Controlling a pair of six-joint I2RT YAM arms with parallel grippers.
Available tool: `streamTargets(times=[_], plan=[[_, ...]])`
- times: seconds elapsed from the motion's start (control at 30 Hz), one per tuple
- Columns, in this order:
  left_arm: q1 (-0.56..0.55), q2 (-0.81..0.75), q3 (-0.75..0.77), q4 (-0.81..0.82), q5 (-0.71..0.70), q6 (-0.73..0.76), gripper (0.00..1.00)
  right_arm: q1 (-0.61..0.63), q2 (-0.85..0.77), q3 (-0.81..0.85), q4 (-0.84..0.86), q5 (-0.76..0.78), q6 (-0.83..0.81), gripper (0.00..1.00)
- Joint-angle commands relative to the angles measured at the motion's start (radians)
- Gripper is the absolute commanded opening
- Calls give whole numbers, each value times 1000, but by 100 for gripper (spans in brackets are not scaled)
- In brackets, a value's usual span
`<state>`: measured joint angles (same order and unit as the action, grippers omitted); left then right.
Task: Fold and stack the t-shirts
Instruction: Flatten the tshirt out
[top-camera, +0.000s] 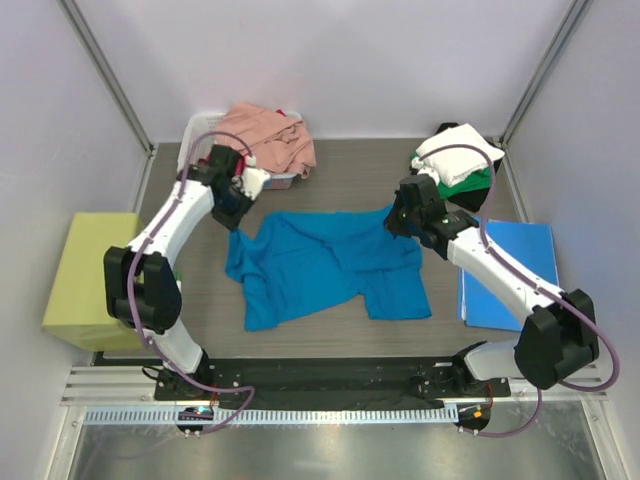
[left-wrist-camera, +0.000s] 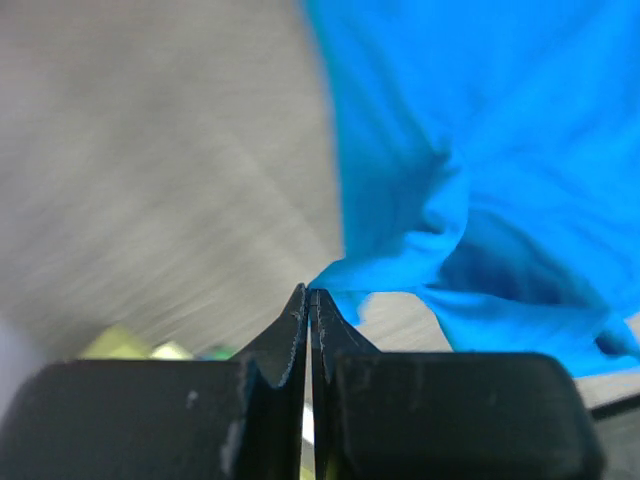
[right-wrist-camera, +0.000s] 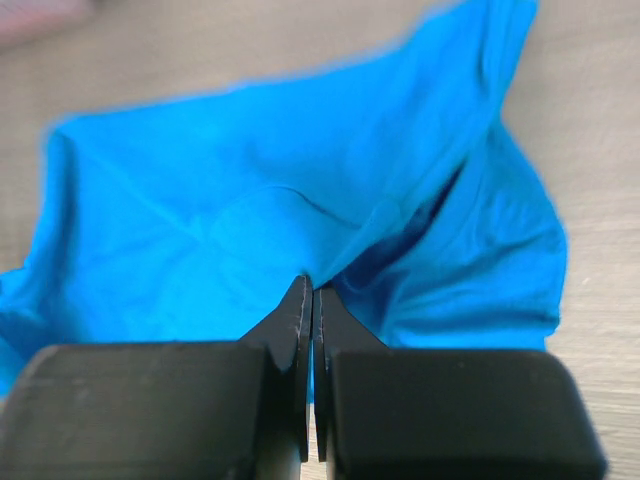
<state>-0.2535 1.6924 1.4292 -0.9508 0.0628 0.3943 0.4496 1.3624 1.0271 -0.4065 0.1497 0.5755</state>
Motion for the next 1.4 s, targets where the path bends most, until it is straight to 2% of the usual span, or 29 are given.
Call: streamTargets(times=[0.0,0.17,0.43,0.7,0.9,1.1,1.2,1.27,1.37], plan=[[129,-69,190,-72,-52,55,0,-14,-106,129,-32,73,-49,1],[200,-126,316,-97,-127,95,0,-19,-225,223,-64,111,-68,1],[224,-223,561,-151,-211,149,0,-17,-377,444,-123,156,-98,1],[224,-374,798,-174,-279,161,0,-17,-540,626,-146,94,-129,1],[223,-612,734,-106,-241,86,0,-20,-663,709,-178,-22,-115,1],[224,-717,813,-206,-161,67,0,-86,-698,869,-242,-175,-89,1],[224,-711,788,-207,-176,64,0,-98,-683,878,-256,-153,-57,1],[224,-705,754,-192,-170,57,0,-98,-665,857,-279,-69,-48,1],[224,-698,602,-111,-150,41,0,-91,-605,773,-313,52,-52,1]])
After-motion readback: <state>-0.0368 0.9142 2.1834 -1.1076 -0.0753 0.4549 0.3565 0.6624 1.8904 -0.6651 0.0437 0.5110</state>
